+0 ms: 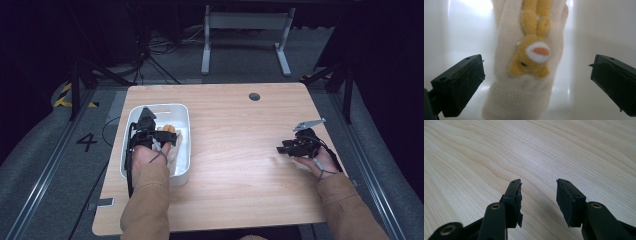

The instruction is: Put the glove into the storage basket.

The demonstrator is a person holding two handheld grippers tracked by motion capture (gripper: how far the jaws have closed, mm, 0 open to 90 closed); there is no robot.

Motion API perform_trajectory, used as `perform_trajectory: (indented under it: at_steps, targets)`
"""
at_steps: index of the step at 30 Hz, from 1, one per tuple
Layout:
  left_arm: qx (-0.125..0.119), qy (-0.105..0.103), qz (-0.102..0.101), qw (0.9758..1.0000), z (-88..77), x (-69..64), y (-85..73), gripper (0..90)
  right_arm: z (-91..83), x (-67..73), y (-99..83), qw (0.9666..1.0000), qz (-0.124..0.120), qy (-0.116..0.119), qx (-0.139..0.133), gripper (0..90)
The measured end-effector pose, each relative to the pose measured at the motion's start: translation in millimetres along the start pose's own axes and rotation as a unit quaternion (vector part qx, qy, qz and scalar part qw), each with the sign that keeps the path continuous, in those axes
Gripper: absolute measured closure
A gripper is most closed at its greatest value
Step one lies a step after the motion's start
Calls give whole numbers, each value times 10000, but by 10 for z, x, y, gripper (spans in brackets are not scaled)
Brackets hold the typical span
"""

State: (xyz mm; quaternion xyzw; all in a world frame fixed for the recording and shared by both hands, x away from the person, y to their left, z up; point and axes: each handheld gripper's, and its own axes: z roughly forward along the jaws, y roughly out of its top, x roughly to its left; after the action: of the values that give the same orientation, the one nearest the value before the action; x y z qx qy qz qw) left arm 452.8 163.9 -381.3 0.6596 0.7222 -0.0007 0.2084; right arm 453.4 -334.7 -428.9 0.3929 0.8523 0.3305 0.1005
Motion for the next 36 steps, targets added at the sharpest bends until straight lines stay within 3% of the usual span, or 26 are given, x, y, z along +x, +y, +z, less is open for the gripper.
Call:
perform_trajectory:
  at_steps: [4,9,15,17,19,21,22,24,25,28,30,33,36]
  targets:
    - [-462,-370,260,9979,-160,-35,-15,0,-5,-8,-8,10000,27,-7,10,552]
    - [-796,-753,600,9922,-276,-135,-43,0,-28,-7,-19,10000,15,-36,-33,554]
    - [-1218,-1054,1113,9807,-354,-289,-108,0,-50,-16,-29,9999,75,-28,-100,552]
    - [-1229,-1130,1240,9781,-367,-346,-116,1,-57,-18,-38,9999,99,-42,-117,552]
    - [-1255,-1236,1447,9737,-387,-413,-125,10,-70,-23,-48,9999,77,-37,-142,553]
    - [-1299,-1388,1674,9674,-390,-484,-131,18,-81,-26,-54,9998,100,-43,-167,552]
    - [-1303,-1457,1728,9654,-394,-506,-134,18,-91,-32,-60,9998,98,-28,-182,552]
    - [-1429,-1738,1820,9572,-409,-552,-149,58,-107,-26,-71,9997,99,-50,-211,552]
    - [-1496,-1817,1842,9543,-414,-584,-159,74,-116,-22,-75,9997,87,-52,-213,551]
    - [-1599,-1972,2084,9445,-400,-693,-188,117,-144,-15,-98,9997,6,-95,-230,542]
    - [-1579,-2049,2242,9396,-383,-752,-197,124,-165,-23,-115,9996,-30,-136,-250,543]
    - [-1538,-2144,2529,9308,-355,-862,-245,126,-209,-53,-138,9994,97,-85,-318,543]
    - [-1408,-2235,2981,9173,-301,-1015,-336,128,-248,-65,-157,9990,171,-63,-397,544]
